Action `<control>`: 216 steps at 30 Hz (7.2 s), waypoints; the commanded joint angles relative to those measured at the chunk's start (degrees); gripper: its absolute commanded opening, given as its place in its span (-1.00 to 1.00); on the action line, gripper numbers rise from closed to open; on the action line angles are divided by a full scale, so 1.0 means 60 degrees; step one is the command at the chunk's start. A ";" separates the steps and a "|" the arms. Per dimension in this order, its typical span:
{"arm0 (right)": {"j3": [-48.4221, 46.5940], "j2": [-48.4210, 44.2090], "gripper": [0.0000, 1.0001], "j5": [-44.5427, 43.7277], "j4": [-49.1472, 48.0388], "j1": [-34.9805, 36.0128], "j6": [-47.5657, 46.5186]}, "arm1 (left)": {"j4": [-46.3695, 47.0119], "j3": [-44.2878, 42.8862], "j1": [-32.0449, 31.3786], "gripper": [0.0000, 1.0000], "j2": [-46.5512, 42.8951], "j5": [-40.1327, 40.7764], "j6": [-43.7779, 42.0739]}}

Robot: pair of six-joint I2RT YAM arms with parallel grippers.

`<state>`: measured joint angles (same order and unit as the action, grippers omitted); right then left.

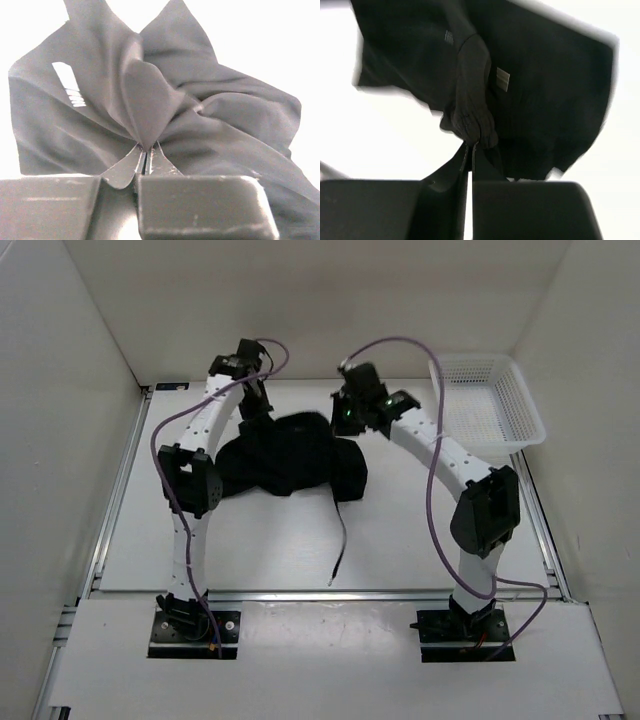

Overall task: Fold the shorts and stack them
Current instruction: Flatten the shorts out, then fold the shorts

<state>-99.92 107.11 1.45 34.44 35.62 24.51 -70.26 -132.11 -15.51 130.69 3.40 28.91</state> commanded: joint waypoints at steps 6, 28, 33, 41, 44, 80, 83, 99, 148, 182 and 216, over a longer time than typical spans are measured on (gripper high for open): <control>-0.3271 -0.0798 -1.00 -0.0565 0.0429 -0.1454 -0.1813 | -0.0522 -0.1596 0.0929 -0.80 -0.2619 -0.1401 -0.0657; 0.7834 -0.8170 0.39 -0.1010 0.0413 -0.2447 0.0965 | 0.1353 0.5891 -0.1121 -0.16 -0.4751 0.0795 0.0689; 0.9736 -0.8168 0.55 0.2580 -0.0814 -0.3591 0.3261 | 0.2256 0.7191 -0.0493 1.00 -0.4351 0.0138 0.0967; 1.1306 -0.6765 0.59 0.3493 -0.3584 -0.3695 0.4600 | 0.3683 0.8162 0.0490 0.98 -0.3357 -0.1327 0.0851; 1.1409 -0.5989 0.56 0.3493 -0.4229 -0.3695 0.4805 | 0.3770 0.7943 0.0578 0.81 -0.2873 -0.1576 0.0851; 0.7447 -0.6713 -1.00 0.0141 -0.1798 -0.3695 0.0779 | 0.2933 0.8710 0.0464 -0.72 -0.8376 -0.2119 0.1143; 0.9340 -0.7638 -0.49 -0.0533 -0.1347 -0.3811 0.0966 | 0.3184 1.1219 0.0373 -0.24 -0.8657 -0.2119 0.1437; 1.2038 -0.8624 0.62 0.2980 -0.1693 -0.5160 0.3869 | 0.3782 1.3990 0.0431 1.00 -0.8717 -0.2044 0.2814; 0.8466 -0.8109 0.68 0.1374 0.0526 -0.2508 -0.0686 | 0.1485 1.1768 0.2848 0.88 -1.1662 -0.1036 0.1248; 1.1775 -0.9077 0.46 0.3391 -0.0393 -0.3929 0.3502 | 0.1778 1.5076 0.1559 0.71 -1.0254 -0.1139 0.4161; 1.1834 -0.5664 -0.98 0.3229 -0.3837 -0.3841 0.4235 | 0.2351 1.3583 0.1178 -0.80 -0.9065 -0.0172 0.4308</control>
<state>-26.41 72.86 21.71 12.99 12.29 50.30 -54.78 -47.24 -8.12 79.79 1.10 55.44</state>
